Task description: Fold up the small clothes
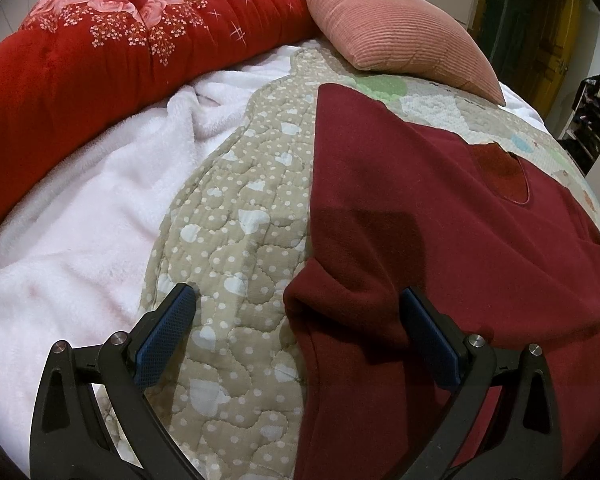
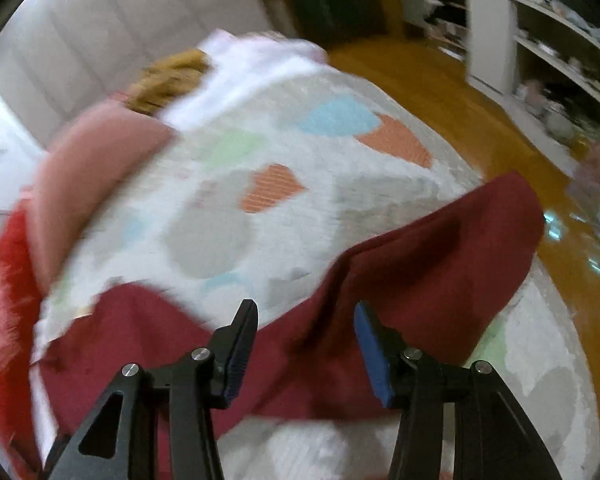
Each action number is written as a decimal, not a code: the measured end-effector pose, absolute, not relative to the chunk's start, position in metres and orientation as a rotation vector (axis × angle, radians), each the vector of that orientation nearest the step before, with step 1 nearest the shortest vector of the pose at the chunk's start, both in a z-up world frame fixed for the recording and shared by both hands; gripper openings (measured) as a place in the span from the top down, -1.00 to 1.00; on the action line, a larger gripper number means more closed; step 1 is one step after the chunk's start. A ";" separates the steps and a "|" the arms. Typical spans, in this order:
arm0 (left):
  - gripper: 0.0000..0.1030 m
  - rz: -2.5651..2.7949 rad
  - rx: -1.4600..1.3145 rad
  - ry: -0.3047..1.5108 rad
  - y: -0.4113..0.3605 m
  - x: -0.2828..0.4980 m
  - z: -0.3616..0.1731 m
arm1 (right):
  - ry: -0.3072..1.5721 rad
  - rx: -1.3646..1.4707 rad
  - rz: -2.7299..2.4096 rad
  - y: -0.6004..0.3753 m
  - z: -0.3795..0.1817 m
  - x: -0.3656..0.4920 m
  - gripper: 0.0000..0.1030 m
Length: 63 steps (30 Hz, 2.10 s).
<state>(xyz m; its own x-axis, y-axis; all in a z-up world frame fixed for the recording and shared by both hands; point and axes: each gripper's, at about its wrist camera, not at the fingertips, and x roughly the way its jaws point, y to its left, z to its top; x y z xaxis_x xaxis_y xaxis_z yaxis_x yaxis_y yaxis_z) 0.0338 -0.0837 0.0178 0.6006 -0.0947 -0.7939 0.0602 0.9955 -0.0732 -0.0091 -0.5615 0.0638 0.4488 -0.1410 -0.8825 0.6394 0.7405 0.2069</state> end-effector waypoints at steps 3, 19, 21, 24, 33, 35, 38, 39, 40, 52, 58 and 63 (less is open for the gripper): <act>-0.99 -0.091 -0.042 0.924 -0.084 0.035 0.017 | 1.047 0.604 -0.610 -0.579 0.042 0.004 0.07; -0.99 -0.089 -0.040 0.921 -0.083 0.035 0.017 | 0.887 0.714 -0.324 -0.519 0.057 -0.183 0.82; -0.99 -0.091 -0.044 0.921 -0.083 0.035 0.017 | 0.959 0.711 -0.376 -0.514 0.041 -0.197 0.82; -0.99 -0.091 -0.043 0.921 -0.083 0.035 0.017 | 0.944 0.725 -0.411 -0.516 0.043 -0.221 0.78; -0.99 -0.090 -0.043 0.921 -0.083 0.035 0.017 | 0.738 0.870 -0.499 -0.554 0.068 -0.273 -0.05; -0.99 -0.090 -0.043 0.920 -0.083 0.035 0.017 | 0.715 0.913 -0.532 -0.561 0.062 -0.286 -0.05; -0.99 -0.090 -0.043 0.920 -0.083 0.035 0.017 | 0.662 0.991 -0.604 -0.577 0.052 -0.307 -0.05; -0.99 -0.090 -0.043 0.920 -0.083 0.035 0.017 | 0.639 1.020 -0.627 -0.583 0.048 -0.313 -0.06; -0.99 -0.090 -0.043 0.920 -0.083 0.035 0.017 | 0.621 1.040 -0.643 -0.589 0.045 -0.315 -0.06; -0.99 -0.088 -0.042 0.920 -0.082 0.036 0.016 | 0.539 1.035 -0.620 -0.632 0.045 -0.276 0.89; -0.98 -0.094 -0.073 0.890 -0.076 0.032 0.024 | 0.366 0.830 -0.635 -0.658 0.171 -0.254 0.89; -0.98 -0.112 -0.095 0.868 -0.072 0.027 0.037 | 0.351 0.601 -0.524 -0.626 0.256 -0.192 0.89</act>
<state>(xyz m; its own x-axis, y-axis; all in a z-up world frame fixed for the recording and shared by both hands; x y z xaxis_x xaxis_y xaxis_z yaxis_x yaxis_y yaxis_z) 0.0265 -0.0720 0.0372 0.6410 -0.1368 -0.7552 0.0596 0.9899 -0.1287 -0.1916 -0.6260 0.2559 0.8136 -0.3611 -0.4557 0.5590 0.7016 0.4419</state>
